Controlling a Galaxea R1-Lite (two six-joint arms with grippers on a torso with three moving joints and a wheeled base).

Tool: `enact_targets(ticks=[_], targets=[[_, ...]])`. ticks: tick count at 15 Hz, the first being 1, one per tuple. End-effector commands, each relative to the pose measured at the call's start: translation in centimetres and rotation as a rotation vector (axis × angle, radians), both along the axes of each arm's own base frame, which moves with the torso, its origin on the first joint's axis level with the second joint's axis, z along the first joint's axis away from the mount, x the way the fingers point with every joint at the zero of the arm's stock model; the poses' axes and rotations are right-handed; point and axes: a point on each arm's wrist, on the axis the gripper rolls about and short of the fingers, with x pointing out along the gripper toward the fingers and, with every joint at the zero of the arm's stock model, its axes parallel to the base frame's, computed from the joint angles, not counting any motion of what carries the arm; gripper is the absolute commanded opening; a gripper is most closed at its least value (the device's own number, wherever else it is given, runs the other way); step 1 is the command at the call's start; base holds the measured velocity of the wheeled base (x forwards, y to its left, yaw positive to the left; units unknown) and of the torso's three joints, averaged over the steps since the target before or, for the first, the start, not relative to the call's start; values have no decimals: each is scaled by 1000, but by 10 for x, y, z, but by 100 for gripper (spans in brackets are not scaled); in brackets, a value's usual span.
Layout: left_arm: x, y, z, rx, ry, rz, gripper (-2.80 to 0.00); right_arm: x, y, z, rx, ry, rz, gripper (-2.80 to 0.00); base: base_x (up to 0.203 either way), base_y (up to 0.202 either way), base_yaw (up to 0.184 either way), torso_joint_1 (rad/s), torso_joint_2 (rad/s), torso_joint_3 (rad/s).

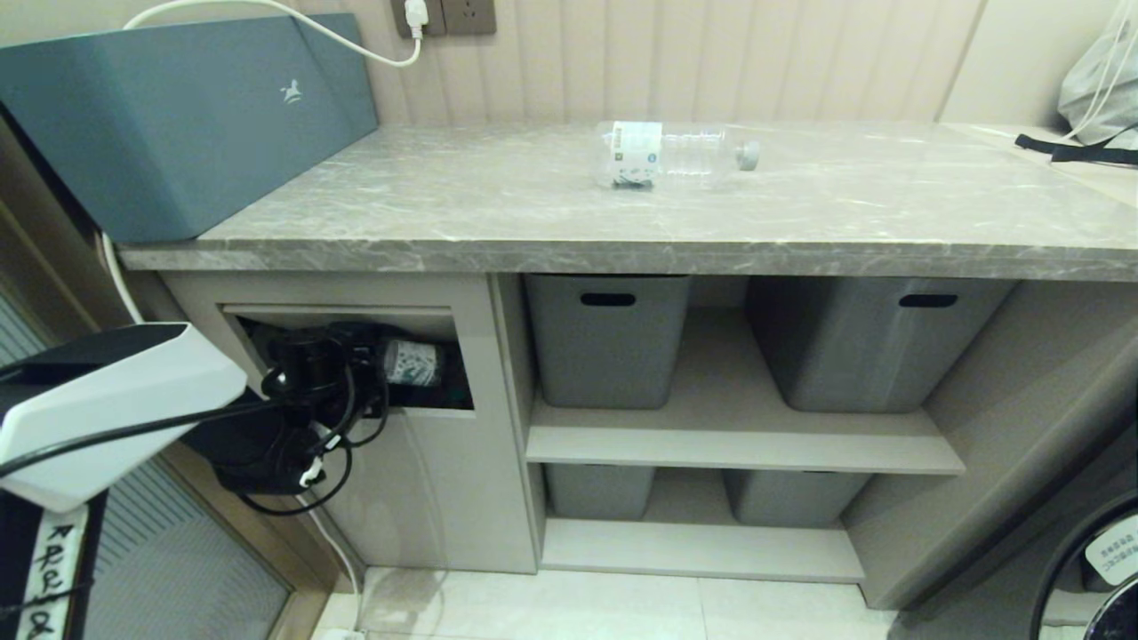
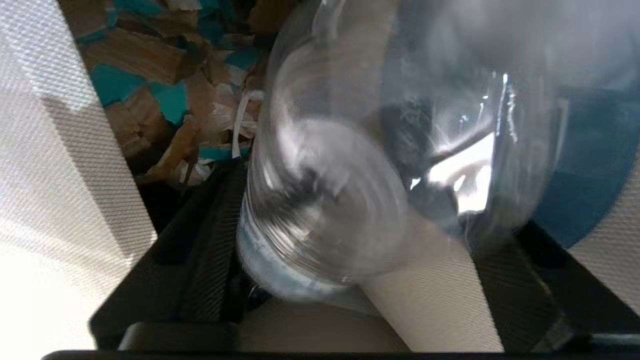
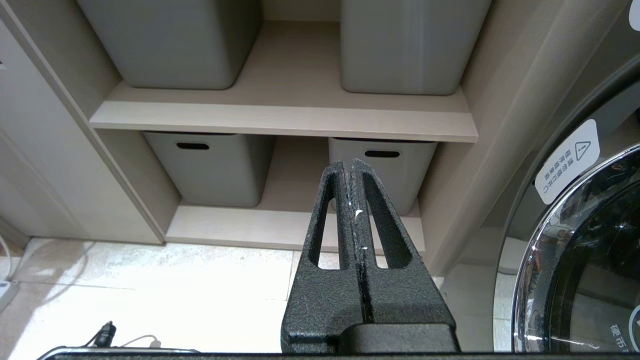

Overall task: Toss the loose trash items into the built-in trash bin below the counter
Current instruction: Put the garbage in the trash can

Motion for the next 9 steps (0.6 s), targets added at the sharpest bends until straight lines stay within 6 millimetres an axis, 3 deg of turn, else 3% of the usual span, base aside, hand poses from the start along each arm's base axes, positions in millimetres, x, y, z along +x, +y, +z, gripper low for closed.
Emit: enact_targets(ticks=[1, 9], targets=[[0, -1, 0, -9, -5, 1, 0, 0, 0, 0, 0, 0, 0, -280, 0, 0, 0, 0, 0, 0], [2, -4, -3, -15, 7, -2, 0, 0, 0, 0, 0, 0, 0, -280, 0, 0, 0, 0, 0, 0]])
